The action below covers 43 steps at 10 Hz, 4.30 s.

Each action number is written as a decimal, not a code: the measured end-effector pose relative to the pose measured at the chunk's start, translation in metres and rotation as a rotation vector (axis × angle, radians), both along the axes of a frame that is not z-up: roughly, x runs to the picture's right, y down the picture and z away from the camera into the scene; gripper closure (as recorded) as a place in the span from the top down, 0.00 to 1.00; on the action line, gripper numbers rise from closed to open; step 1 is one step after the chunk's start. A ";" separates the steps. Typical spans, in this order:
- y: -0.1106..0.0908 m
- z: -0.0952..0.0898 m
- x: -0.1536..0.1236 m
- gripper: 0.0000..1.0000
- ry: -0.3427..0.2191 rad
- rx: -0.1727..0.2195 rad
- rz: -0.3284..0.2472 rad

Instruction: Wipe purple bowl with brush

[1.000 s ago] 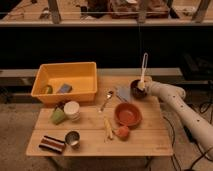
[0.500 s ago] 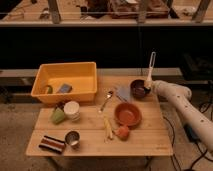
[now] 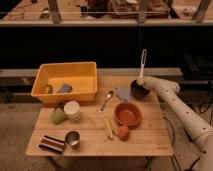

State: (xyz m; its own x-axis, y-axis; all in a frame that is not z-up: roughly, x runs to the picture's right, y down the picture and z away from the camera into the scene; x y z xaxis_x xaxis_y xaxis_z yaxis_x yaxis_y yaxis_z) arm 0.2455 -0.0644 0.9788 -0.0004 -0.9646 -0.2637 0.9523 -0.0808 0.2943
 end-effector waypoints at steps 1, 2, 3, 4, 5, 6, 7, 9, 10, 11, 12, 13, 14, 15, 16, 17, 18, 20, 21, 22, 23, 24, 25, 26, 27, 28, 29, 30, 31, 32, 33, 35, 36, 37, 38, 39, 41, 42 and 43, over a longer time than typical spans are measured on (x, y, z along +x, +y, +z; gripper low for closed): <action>0.004 0.007 -0.011 0.17 -0.012 -0.010 -0.018; 0.009 0.010 -0.016 0.17 -0.024 -0.016 -0.028; 0.011 0.008 -0.020 0.17 -0.039 -0.015 -0.036; 0.015 0.003 -0.023 0.17 -0.053 -0.014 -0.045; 0.017 -0.008 -0.025 0.17 -0.070 -0.007 -0.054; 0.020 -0.017 -0.025 0.17 -0.078 -0.003 -0.060; 0.021 -0.029 -0.023 0.17 -0.085 0.003 -0.064; 0.032 -0.052 -0.006 0.17 -0.081 0.002 -0.063; 0.035 -0.054 0.000 0.17 -0.075 -0.002 -0.062; 0.037 -0.056 0.010 0.17 -0.059 -0.004 -0.064; 0.038 -0.053 0.020 0.17 -0.037 -0.009 -0.056; 0.037 -0.050 0.026 0.17 -0.024 -0.009 -0.050; 0.033 -0.044 0.030 0.17 -0.010 -0.009 -0.042; 0.027 -0.035 0.031 0.17 0.004 -0.006 -0.037; 0.019 -0.026 0.033 0.17 0.016 -0.003 -0.031; 0.012 -0.015 0.033 0.17 0.026 -0.001 -0.026; 0.004 -0.004 0.031 0.17 0.035 0.000 -0.025; -0.002 0.007 0.014 0.17 0.029 0.001 -0.034; 0.000 0.011 0.001 0.17 0.018 -0.004 -0.042; 0.002 0.012 -0.011 0.17 -0.001 -0.009 -0.050; 0.004 0.011 -0.018 0.17 -0.017 -0.011 -0.060; 0.007 0.006 -0.025 0.17 -0.037 -0.013 -0.071; 0.012 -0.004 -0.030 0.17 -0.055 -0.014 -0.080; 0.019 -0.016 -0.032 0.17 -0.069 -0.016 -0.088; 0.025 -0.025 -0.030 0.17 -0.075 -0.018 -0.092; 0.032 -0.036 -0.022 0.17 -0.075 -0.025 -0.088; 0.034 -0.041 -0.014 0.17 -0.067 -0.035 -0.076; 0.036 -0.044 -0.003 0.17 -0.052 -0.044 -0.062; 0.035 -0.045 0.009 0.17 -0.027 -0.049 -0.046; 0.034 -0.045 0.021 0.17 -0.003 -0.049 -0.032; 0.031 -0.042 0.026 0.17 0.016 -0.047 -0.025; 0.020 -0.028 0.033 0.17 0.036 -0.047 -0.008; 0.016 -0.022 0.033 0.17 0.028 -0.046 -0.003; 0.013 -0.017 0.033 0.17 0.023 -0.044 0.002; 0.010 -0.012 0.033 0.17 0.026 -0.043 0.007; 0.006 -0.004 0.030 0.17 0.030 -0.044 0.010; 0.000 0.009 0.005 0.17 0.021 -0.044 -0.008; 0.000 0.011 -0.002 0.17 0.011 -0.046 -0.015; 0.001 0.011 -0.009 0.17 -0.004 -0.048 -0.028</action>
